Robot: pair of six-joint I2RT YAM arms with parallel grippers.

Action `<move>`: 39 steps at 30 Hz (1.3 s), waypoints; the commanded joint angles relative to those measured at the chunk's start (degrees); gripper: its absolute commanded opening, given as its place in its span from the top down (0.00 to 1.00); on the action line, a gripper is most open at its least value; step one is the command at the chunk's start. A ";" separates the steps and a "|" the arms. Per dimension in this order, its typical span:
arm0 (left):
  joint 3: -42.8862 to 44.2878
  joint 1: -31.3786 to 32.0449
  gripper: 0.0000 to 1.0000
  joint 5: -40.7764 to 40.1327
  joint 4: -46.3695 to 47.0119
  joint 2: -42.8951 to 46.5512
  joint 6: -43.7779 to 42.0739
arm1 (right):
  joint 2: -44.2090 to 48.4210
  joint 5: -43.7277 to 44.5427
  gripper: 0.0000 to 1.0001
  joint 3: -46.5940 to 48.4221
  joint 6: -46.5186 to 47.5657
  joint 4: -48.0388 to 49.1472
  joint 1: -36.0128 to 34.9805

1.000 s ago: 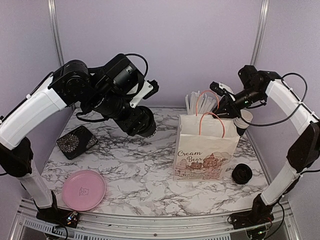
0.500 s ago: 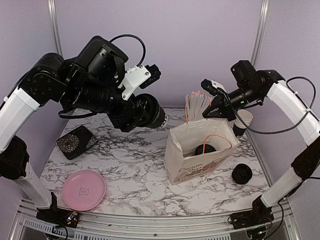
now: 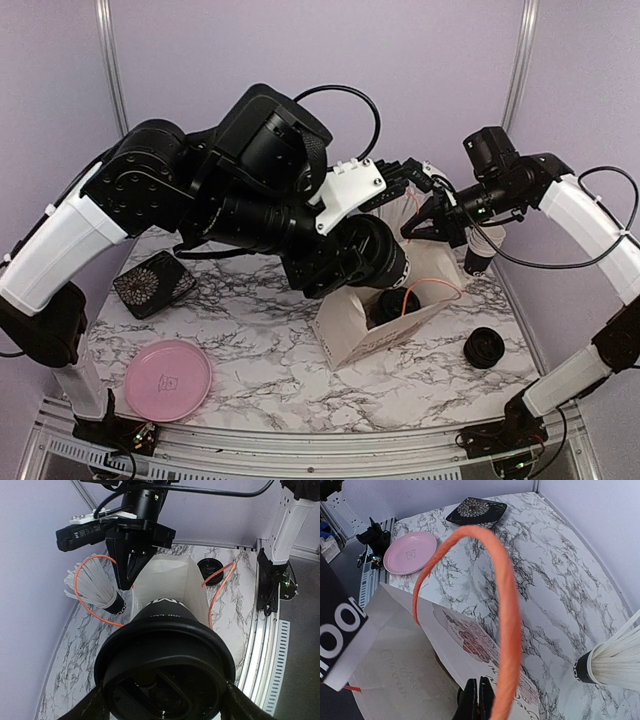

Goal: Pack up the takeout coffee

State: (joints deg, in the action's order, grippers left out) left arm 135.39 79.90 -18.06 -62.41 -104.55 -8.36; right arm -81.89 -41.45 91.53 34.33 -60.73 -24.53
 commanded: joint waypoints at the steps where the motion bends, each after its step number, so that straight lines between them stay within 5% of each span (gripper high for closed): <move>1: 1.46 0.43 0.34 -0.66 2.51 -2.31 -0.79 | 2.37 -0.34 1.00 -0.25 -7.24 4.78 -0.25; 23: -4.55 0.09 0.34 -9.08 1.44 -7.95 1.31 | 9.55 -17.31 0.96 -9.90 -8.79 6.15 -0.16; 39: -5.96 -2.85 0.35 -7.81 1.02 -6.06 1.13 | 3.83 -8.95 1.00 -2.82 -1.99 6.04 -0.16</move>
State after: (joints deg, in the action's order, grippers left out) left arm 129.99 77.84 -25.96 -61.23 -112.77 -7.75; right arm -75.64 -53.15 83.48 28.93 -55.07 -24.53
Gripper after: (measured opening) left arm 0.727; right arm 0.011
